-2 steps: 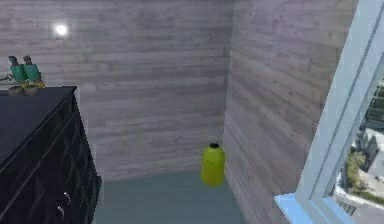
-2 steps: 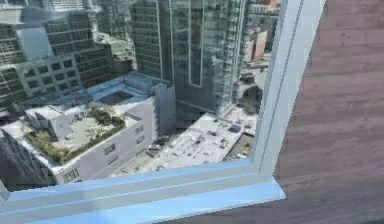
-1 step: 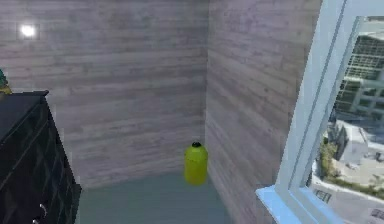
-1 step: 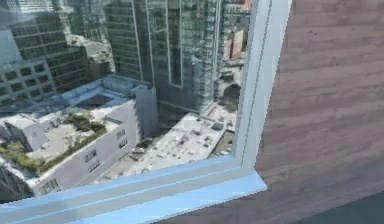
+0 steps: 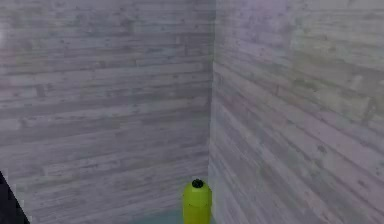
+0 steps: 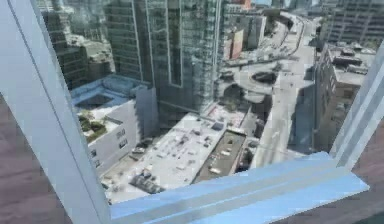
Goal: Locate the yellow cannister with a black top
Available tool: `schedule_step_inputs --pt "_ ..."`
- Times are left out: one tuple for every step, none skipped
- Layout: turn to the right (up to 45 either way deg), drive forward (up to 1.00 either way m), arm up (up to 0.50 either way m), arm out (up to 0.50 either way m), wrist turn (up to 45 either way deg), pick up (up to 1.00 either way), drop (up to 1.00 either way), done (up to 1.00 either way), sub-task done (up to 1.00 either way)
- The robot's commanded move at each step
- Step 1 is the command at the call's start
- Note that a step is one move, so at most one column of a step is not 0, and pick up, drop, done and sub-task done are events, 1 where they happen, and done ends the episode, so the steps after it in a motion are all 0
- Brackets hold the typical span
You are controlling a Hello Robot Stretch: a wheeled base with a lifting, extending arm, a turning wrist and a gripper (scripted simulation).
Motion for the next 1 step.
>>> schedule_step_inputs --pt "0.0 0.00 0.00 0.00 0.0 0.00 0.00 1.00 0.00"
